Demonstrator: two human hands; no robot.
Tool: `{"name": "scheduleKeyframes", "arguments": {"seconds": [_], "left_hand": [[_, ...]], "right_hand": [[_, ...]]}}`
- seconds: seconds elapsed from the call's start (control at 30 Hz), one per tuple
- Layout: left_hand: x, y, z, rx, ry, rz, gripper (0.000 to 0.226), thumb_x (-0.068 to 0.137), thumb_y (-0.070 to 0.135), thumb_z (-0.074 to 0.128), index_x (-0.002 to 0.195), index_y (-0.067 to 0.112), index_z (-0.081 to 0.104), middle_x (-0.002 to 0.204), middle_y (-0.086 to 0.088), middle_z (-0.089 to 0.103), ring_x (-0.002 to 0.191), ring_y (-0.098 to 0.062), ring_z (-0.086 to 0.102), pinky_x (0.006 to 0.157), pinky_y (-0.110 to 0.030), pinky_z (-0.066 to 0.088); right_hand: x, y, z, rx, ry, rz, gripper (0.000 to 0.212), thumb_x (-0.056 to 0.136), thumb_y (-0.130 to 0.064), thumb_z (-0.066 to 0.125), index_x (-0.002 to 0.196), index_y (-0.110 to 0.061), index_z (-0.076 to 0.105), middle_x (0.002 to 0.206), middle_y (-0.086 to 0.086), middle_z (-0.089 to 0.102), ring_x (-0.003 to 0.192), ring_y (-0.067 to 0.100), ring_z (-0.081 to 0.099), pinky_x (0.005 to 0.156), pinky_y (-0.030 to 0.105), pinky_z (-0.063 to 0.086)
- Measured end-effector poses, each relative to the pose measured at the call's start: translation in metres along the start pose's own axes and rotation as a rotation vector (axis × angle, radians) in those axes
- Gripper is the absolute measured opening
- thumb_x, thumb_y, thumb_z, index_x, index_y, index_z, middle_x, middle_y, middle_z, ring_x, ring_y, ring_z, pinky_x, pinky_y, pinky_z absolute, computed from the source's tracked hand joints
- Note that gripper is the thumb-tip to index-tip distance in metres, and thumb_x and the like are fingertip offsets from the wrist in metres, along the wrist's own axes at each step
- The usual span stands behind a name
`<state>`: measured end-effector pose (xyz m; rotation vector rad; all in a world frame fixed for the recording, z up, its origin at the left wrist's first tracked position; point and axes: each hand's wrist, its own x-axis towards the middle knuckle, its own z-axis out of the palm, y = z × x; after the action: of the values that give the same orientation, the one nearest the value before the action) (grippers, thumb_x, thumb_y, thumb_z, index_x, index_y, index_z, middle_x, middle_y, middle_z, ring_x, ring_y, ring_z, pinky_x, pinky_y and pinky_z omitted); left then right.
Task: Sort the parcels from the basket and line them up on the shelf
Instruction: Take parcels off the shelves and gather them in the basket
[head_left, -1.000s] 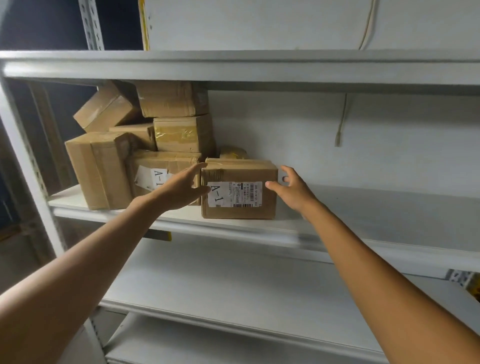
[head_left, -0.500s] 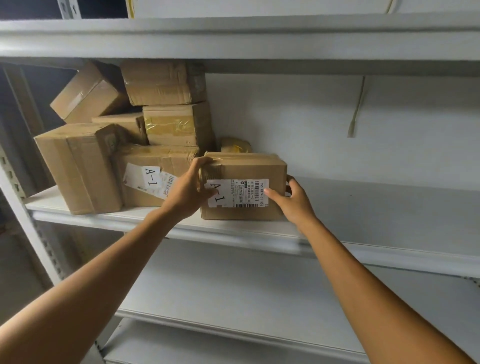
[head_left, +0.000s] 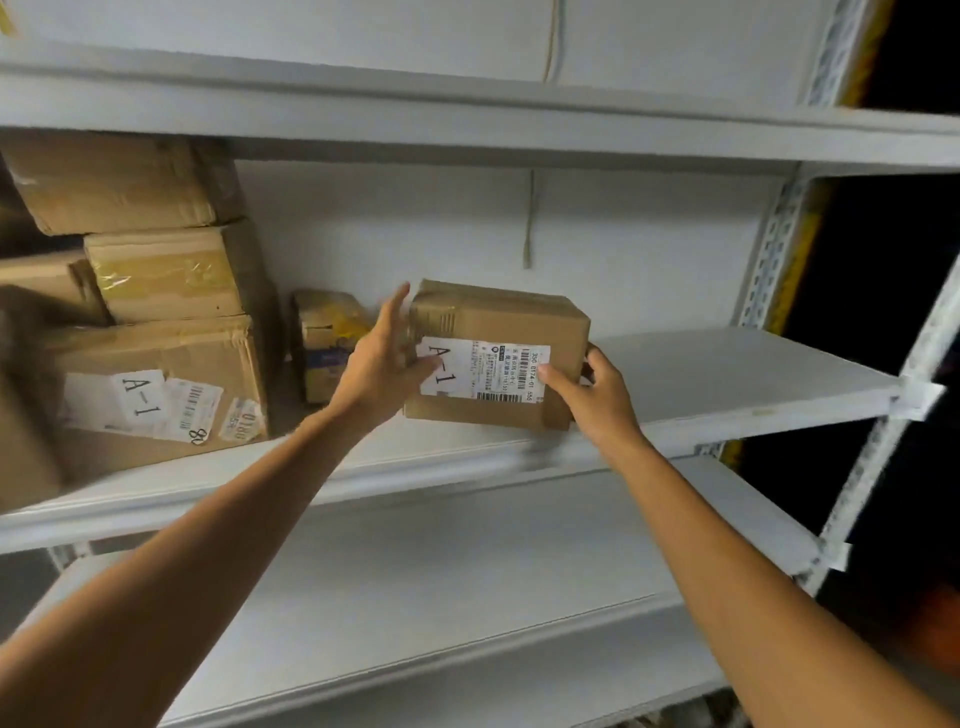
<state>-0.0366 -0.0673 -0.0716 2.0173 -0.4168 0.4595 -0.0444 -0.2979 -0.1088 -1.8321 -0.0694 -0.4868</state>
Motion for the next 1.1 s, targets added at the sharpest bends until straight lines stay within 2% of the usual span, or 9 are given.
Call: {"name": "scheduleKeyframes", "arguments": {"seconds": [0.07, 0.2, 0.4, 0.53, 0.6, 0.67, 0.77, 0.9, 1.1], "left_hand": [[0.005, 0.015, 0.033, -0.028, -0.048, 0.015, 0.081, 0.088, 0.007, 0.065, 0.150, 0.029, 0.018, 0.139, -0.003, 0.050, 0.119, -0.022, 0.057, 0.090, -0.048, 0.051], [0.001, 0.049, 0.106, -0.029, -0.120, 0.117, 0.073, 0.086, 0.016, 0.070, 0.147, 0.026, 0.031, 0.119, 0.010, 0.057, 0.100, -0.010, 0.057, 0.087, -0.034, 0.052], [-0.024, 0.104, 0.222, -0.133, -0.372, 0.237, 0.086, 0.081, 0.020, 0.075, 0.150, 0.035, 0.024, 0.133, 0.010, 0.056, 0.122, -0.016, 0.051, 0.101, -0.044, 0.047], [-0.057, 0.142, 0.297, -0.256, -0.590, 0.239, 0.095, 0.078, 0.023, 0.078, 0.151, 0.035, 0.018, 0.138, 0.010, 0.052, 0.128, -0.017, 0.048, 0.103, -0.040, 0.045], [-0.075, 0.155, 0.335, -0.291, -0.662, 0.248, 0.097, 0.076, 0.031, 0.079, 0.151, 0.036, 0.017, 0.141, 0.007, 0.050, 0.131, -0.019, 0.045, 0.105, -0.047, 0.043], [-0.096, 0.172, 0.372, -0.303, -0.723, 0.245, 0.096, 0.078, 0.025, 0.077, 0.151, 0.038, 0.014, 0.144, 0.007, 0.047, 0.135, -0.018, 0.040, 0.108, -0.051, 0.039], [-0.129, 0.193, 0.422, -0.353, -0.787, 0.203, 0.094, 0.080, 0.011, 0.075, 0.150, 0.038, 0.019, 0.143, 0.012, 0.045, 0.135, -0.013, 0.038, 0.111, -0.043, 0.035], [-0.175, 0.206, 0.477, -0.365, -0.889, 0.197, 0.089, 0.080, 0.015, 0.075, 0.151, 0.031, 0.023, 0.145, 0.005, 0.044, 0.135, -0.017, 0.038, 0.110, -0.046, 0.037], [-0.242, 0.210, 0.541, -0.309, -1.077, 0.173, 0.085, 0.079, 0.021, 0.076, 0.148, 0.033, 0.028, 0.144, 0.004, 0.047, 0.133, -0.018, 0.042, 0.108, -0.047, 0.039]], "right_hand": [[-0.012, 0.005, -0.040, -0.030, 0.082, 0.008, 0.050, 0.088, -0.032, 0.069, 0.133, -0.021, 0.054, 0.125, -0.002, 0.064, 0.110, 0.014, 0.061, 0.098, 0.039, 0.051], [-0.039, 0.021, -0.122, -0.062, 0.222, 0.042, 0.051, 0.087, -0.032, 0.070, 0.134, -0.022, 0.053, 0.126, -0.002, 0.063, 0.113, 0.014, 0.059, 0.097, 0.038, 0.052], [-0.110, 0.056, -0.240, -0.054, 0.471, 0.058, 0.062, 0.087, -0.033, 0.071, 0.141, -0.029, 0.041, 0.109, -0.022, 0.061, 0.100, -0.003, 0.060, 0.080, 0.016, 0.050], [-0.159, 0.077, -0.310, -0.116, 0.638, 0.104, 0.062, 0.088, -0.035, 0.069, 0.142, -0.029, 0.038, 0.105, -0.022, 0.056, 0.098, -0.002, 0.057, 0.082, 0.016, 0.049], [-0.184, 0.088, -0.340, -0.115, 0.681, 0.140, 0.064, 0.089, -0.034, 0.068, 0.144, -0.028, 0.036, 0.106, -0.023, 0.055, 0.101, 0.001, 0.056, 0.084, 0.017, 0.048], [-0.210, 0.100, -0.368, -0.115, 0.704, 0.181, 0.069, 0.087, -0.033, 0.070, 0.146, -0.031, 0.033, 0.114, -0.019, 0.056, 0.108, 0.007, 0.055, 0.087, 0.021, 0.048], [-0.255, 0.120, -0.402, -0.105, 0.729, 0.220, 0.073, 0.087, -0.025, 0.071, 0.148, -0.029, 0.032, 0.129, -0.010, 0.058, 0.115, 0.009, 0.057, 0.092, 0.025, 0.053], [-0.316, 0.141, -0.433, -0.102, 0.796, 0.290, 0.066, 0.089, -0.027, 0.069, 0.145, -0.028, 0.034, 0.124, -0.016, 0.058, 0.108, 0.002, 0.060, 0.076, 0.012, 0.053], [-0.400, 0.182, -0.462, -0.062, 0.928, 0.513, 0.060, 0.085, -0.041, 0.071, 0.134, -0.028, 0.038, 0.133, 0.003, 0.057, 0.112, 0.021, 0.062, 0.093, 0.041, 0.055]]}}
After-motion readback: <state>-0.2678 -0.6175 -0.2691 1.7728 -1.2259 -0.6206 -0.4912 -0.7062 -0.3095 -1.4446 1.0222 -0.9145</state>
